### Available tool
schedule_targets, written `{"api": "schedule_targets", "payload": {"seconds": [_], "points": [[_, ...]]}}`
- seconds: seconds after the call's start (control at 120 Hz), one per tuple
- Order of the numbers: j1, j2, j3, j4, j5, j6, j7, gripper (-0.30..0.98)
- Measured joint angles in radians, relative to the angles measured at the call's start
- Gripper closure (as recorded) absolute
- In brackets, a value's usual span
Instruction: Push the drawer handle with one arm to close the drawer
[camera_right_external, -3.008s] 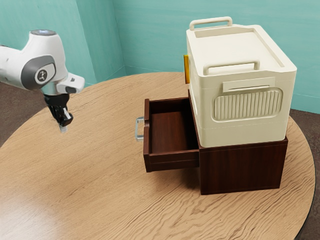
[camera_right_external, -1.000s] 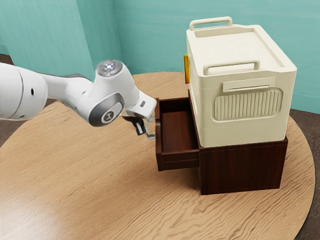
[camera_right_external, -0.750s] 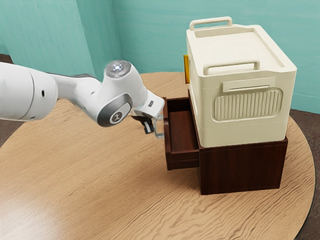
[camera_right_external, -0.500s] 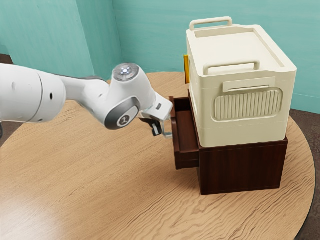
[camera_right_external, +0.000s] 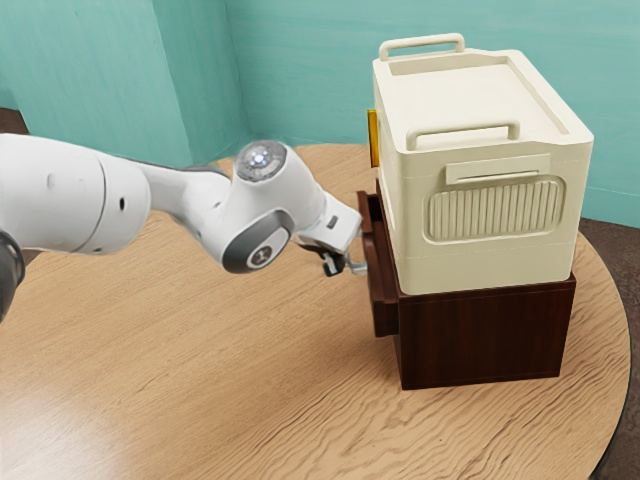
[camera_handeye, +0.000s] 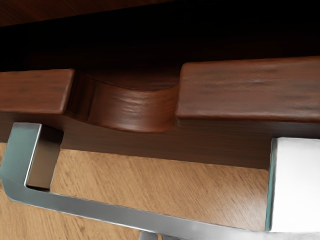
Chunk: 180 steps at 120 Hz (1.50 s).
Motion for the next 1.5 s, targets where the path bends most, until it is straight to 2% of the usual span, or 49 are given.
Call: {"api": "schedule_targets", "payload": {"seconds": [0.3, 0.542, 0.8, 1.017, 1.117, 1.317, 1.5], "points": [[0.007, 0.040, -0.020, 0.032, 0.001, 0.078, -0.001, 0.79], [0.006, 0.048, -0.027, 0.047, 0.000, 0.068, -0.003, 0.79], [0.003, -0.066, 0.002, 0.046, -0.008, -0.185, -0.008, 0.79], [0.002, -0.188, 0.067, 0.056, -0.073, -0.407, -0.017, 0.79], [0.006, -0.210, 0.104, 0.140, -0.095, -0.522, -0.024, 0.78], [0.008, -0.212, 0.132, 0.273, -0.095, -0.772, -0.057, 0.35], [-0.001, -0.225, 0.146, 0.275, -0.099, -0.904, -0.099, 0.15]]}}
